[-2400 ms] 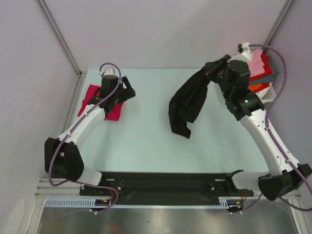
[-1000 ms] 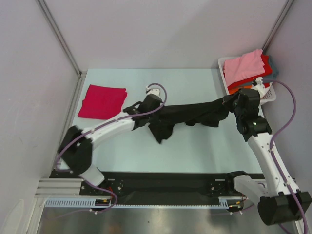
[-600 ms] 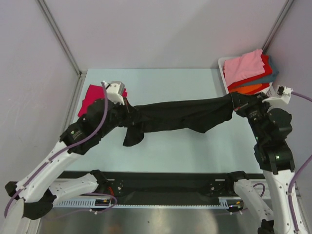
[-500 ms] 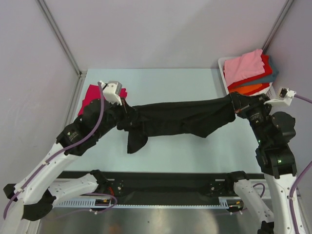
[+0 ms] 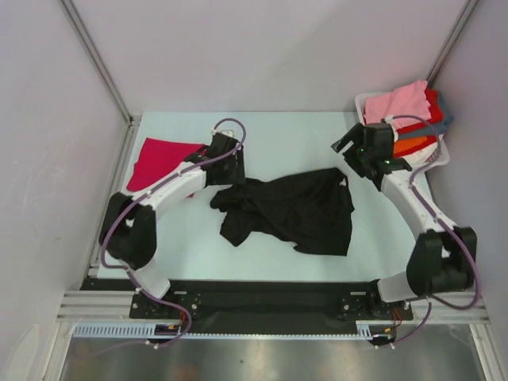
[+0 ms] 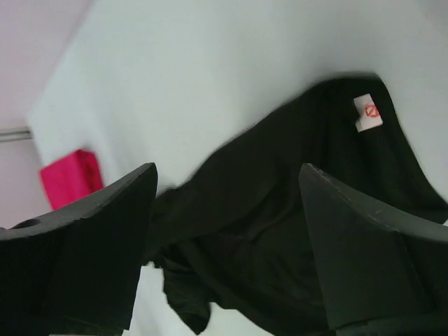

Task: Fold and stack the t-shirts
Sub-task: Flatten the tshirt out

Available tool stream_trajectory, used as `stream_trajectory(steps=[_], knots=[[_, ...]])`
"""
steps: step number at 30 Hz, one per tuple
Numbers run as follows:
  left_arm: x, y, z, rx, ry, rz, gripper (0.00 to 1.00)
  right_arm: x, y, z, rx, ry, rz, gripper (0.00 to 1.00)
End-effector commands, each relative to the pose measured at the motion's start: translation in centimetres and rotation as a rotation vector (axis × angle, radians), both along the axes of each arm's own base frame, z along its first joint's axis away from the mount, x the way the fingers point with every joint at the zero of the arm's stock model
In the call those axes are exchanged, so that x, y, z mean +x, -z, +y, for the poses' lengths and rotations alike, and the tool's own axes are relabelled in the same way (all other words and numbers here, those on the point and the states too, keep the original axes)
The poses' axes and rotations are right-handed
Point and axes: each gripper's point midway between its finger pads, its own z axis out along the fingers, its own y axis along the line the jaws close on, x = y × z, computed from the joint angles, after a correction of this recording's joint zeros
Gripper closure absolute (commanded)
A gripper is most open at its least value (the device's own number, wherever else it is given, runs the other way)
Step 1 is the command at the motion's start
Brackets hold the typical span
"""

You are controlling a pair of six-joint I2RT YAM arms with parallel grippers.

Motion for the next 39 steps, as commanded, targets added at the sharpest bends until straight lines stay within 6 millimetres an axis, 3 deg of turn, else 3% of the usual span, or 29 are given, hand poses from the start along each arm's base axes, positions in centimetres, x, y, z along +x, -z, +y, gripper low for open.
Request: stream_trajectory(steps=[1, 3, 4, 5, 6, 7, 8, 10, 11, 13, 14, 16, 17, 21, 31, 39], knots=[[4.5, -5.0, -0.3, -0.01, -0.078, -0.145, 0.25, 1.7, -1.9, 0.0, -0.059, -0.022, -0.019, 0.13], [4.2, -6.0, -0.2, -0.036, -0.067, -0.194, 0.2, 0.6, -1.6, -0.1, -0.081, -0.023, -0.026, 0.14], [3.9, -6.1, -0.1, -0.045, -0.065, -0.21, 0.2, -0.2, -0.8, -0.3, -0.087, -0.018, -0.016, 0.14], [3.0, -5.1, 0.2, -0.044, -0.062, -0.197, 0.2, -1.6, 1.6, -0.7, -0.094, -0.006, 0.031, 0.16], [2.7, -5.9, 0.3, -0.064, -0.059, -0.221, 0.2, -2.6, 1.6, -0.9, -0.082, 0.002, 0.014, 0.18], [2.1, -5.6, 0.4, -0.072, -0.054, -0.214, 0.2, -3.4, 2.3, -1.1, -0.073, 0.009, 0.02, 0.19], [1.3, -4.4, 0.6, -0.064, -0.048, -0.19, 0.23, -5.1, 5.1, -1.1, -0.056, 0.017, 0.081, 0.21], [0.0, -4.3, 0.6, -0.097, -0.04, -0.184, 0.24, -6.8, 5.3, -1.0, -0.025, 0.024, 0.067, 0.26], [-1.1, -2.7, 0.7, -0.095, -0.028, -0.157, 0.25, -8.4, 7.6, -0.8, -0.014, 0.016, 0.117, 0.28], [-2.5, -2.8, 0.7, -0.137, -0.017, -0.163, 0.26, -10.2, 7.9, -0.7, -0.002, 0.018, 0.112, 0.35], [-3.5, -1.4, 0.8, -0.149, -0.013, -0.151, 0.26, -11.4, 9.1, -0.4, -0.007, 0.003, 0.135, 0.38], [-4.8, -1.8, 0.7, -0.201, 0.006, -0.168, 0.26, -12.8, 10.0, -0.3, -0.011, -0.002, 0.157, 0.4], [-5.7, -0.7, 0.8, -0.216, 0.008, -0.156, 0.26, -13.5, 9.7, 0.3, -0.007, -0.028, 0.141, 0.42], [-7.5, -0.3, 1.1, -0.257, 0.022, -0.166, 0.26, -16.5, 12.3, 1.7, 0.024, -0.062, 0.214, 0.46], [-7.4, -1.0, 2.7, -0.242, -0.057, -0.226, 0.26, -18.1, 16.6, 5.8, 0.043, -0.118, 0.322, 0.53], [-7.3, -1.3, 3.0, -0.235, -0.064, -0.237, 0.26, -17.4, 18.5, 5.9, 0.042, -0.059, 0.345, 0.62]])
